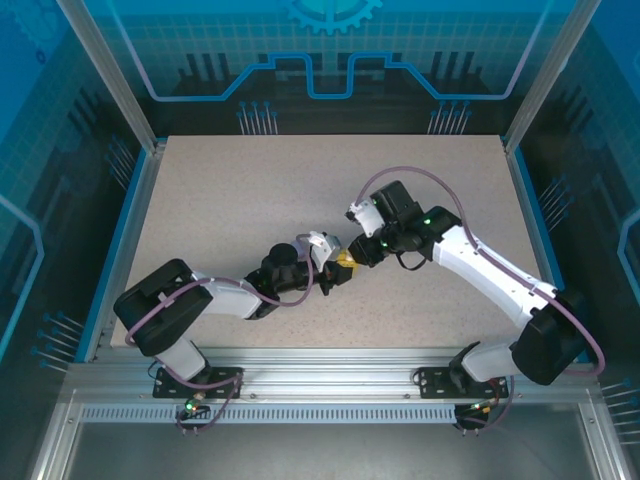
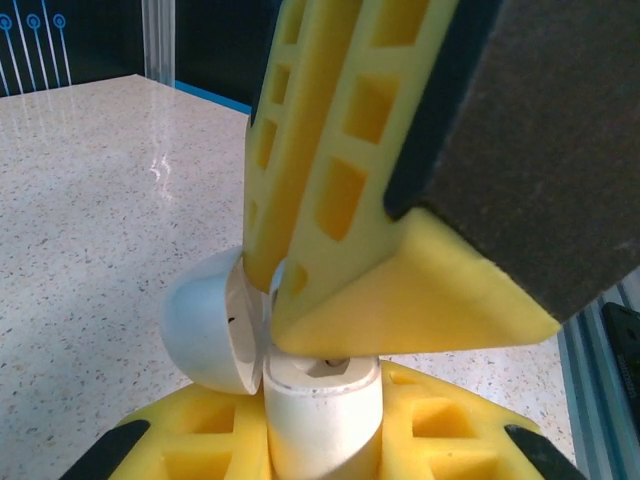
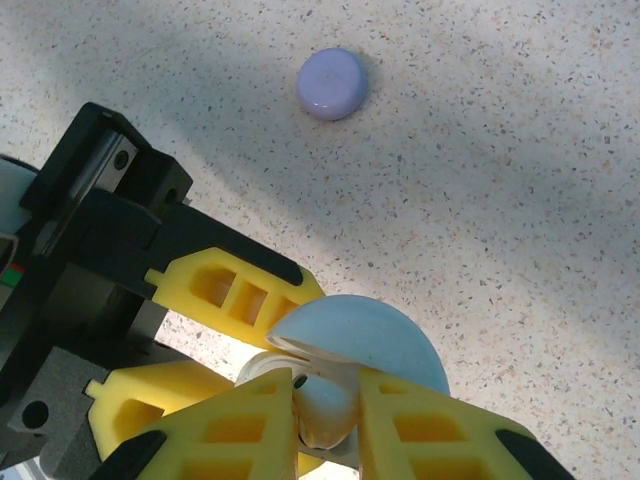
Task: Insert wireless bluetooth earbuds into charging case
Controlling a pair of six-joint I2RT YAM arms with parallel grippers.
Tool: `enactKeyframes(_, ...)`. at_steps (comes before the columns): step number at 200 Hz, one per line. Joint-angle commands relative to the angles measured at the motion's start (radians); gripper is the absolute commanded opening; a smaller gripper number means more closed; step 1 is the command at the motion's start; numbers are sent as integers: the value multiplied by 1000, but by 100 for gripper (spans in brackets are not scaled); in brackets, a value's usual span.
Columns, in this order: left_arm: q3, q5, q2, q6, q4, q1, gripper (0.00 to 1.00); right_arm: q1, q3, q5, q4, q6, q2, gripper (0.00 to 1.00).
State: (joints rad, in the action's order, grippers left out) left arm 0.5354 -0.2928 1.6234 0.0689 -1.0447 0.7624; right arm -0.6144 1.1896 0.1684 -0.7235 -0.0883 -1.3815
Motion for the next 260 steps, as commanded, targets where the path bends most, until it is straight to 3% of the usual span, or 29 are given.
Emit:
enactKeyframes(1, 12, -33, -36, -30, -70, 8, 12, -17, -24, 142, -8, 53, 21, 19)
enactKeyframes(54, 25, -71, -40, -29, -80, 8, 13, -1, -24, 133, -11, 55, 27, 22)
enactKeyframes(99, 26, -72, -44, -26, -77, 9, 13, 6, -12, 139, 2, 41, 55, 37)
enactKeyframes(159, 15, -68, -62, -35, -61, 11, 13, 48, -9, 146, 12, -12, 146, 37)
enactKeyframes(260, 18, -72, -107, -72, -5, 11, 13, 134, -97, 290, 34, -108, 259, 36)
